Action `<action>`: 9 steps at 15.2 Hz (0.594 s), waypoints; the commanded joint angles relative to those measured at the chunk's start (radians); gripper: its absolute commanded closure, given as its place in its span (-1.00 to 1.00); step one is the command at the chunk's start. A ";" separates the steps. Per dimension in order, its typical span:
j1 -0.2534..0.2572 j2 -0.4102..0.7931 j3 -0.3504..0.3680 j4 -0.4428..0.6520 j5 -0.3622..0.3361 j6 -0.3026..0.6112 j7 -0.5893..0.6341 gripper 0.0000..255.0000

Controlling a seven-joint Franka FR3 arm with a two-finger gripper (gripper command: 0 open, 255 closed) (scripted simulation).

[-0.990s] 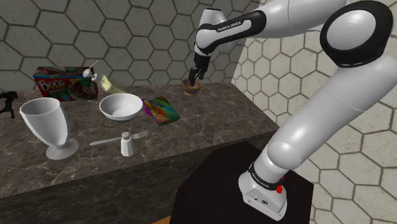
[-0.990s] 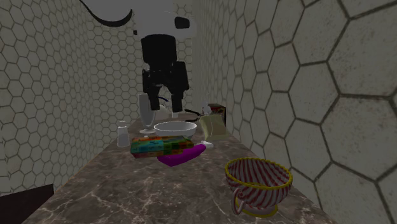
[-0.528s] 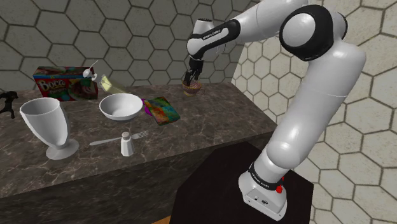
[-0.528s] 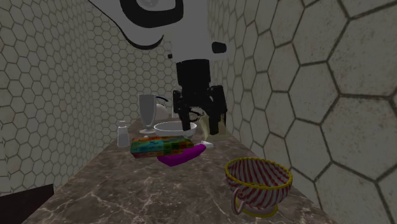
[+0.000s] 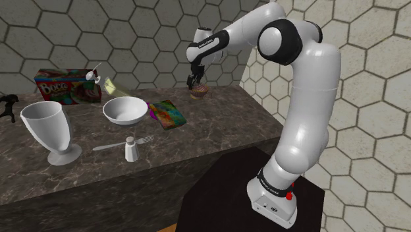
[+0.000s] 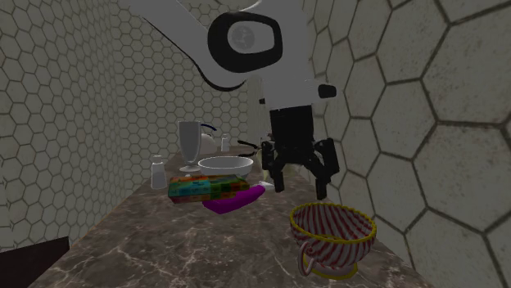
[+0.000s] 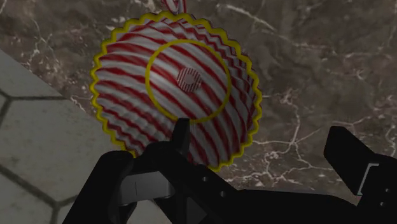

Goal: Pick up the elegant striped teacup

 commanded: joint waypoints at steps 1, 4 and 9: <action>-0.004 0.026 0.001 0.010 0.003 0.018 -0.004 -1.00; -0.005 0.049 0.003 0.000 0.006 0.050 -0.004 -1.00; -0.006 0.066 0.004 -0.008 0.008 0.075 -0.004 1.00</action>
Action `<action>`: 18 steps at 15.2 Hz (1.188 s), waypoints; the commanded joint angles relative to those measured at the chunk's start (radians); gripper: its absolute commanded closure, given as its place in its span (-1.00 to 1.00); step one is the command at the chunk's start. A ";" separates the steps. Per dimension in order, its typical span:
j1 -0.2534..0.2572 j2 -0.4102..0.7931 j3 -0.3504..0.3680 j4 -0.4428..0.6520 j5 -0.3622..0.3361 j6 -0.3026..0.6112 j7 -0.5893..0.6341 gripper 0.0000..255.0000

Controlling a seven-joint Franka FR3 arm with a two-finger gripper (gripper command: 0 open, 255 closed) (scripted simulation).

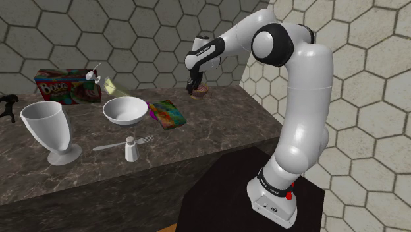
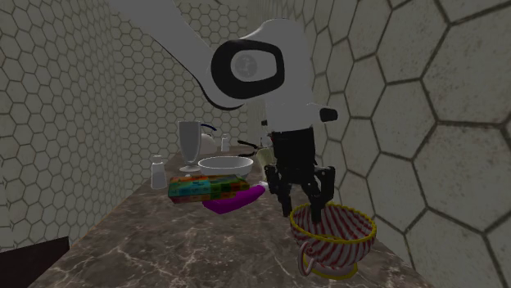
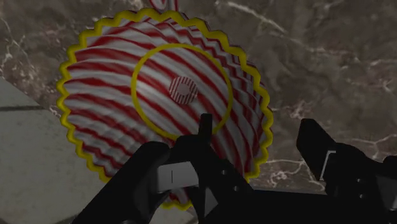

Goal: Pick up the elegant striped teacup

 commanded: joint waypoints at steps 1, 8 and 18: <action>0.000 0.001 0.000 0.000 0.000 0.001 0.000 1.00; 0.000 0.001 0.000 0.000 0.000 0.001 0.000 1.00; 0.004 -0.063 -0.005 0.031 -0.007 -0.093 0.000 1.00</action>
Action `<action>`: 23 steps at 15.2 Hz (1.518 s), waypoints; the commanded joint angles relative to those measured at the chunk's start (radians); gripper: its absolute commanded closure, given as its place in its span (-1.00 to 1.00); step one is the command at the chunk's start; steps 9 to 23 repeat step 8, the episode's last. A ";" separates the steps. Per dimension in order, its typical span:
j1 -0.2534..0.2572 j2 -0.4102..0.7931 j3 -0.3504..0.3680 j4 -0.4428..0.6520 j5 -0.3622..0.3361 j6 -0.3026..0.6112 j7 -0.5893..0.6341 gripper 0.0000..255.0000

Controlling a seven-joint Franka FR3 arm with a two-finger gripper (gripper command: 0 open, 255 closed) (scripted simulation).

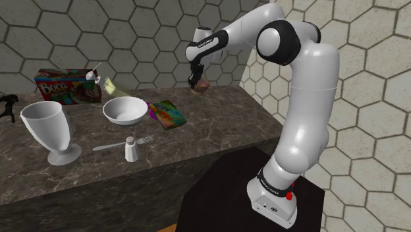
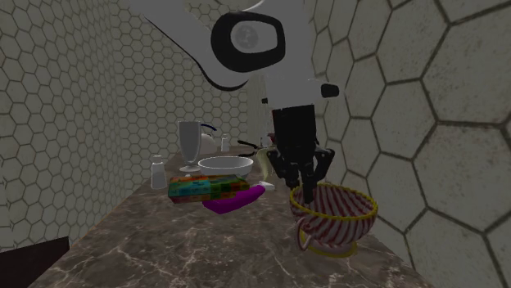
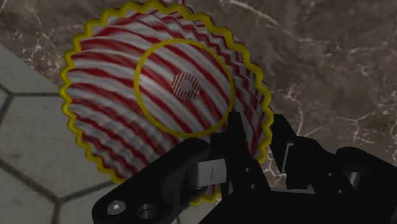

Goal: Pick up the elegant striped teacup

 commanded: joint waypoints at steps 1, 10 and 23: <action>-0.001 -0.016 -0.001 0.006 -0.001 -0.022 -0.003 1.00; 0.001 -0.048 -0.003 0.033 -0.005 -0.080 -0.003 1.00; 0.001 -0.048 -0.003 0.033 -0.005 -0.080 -0.003 1.00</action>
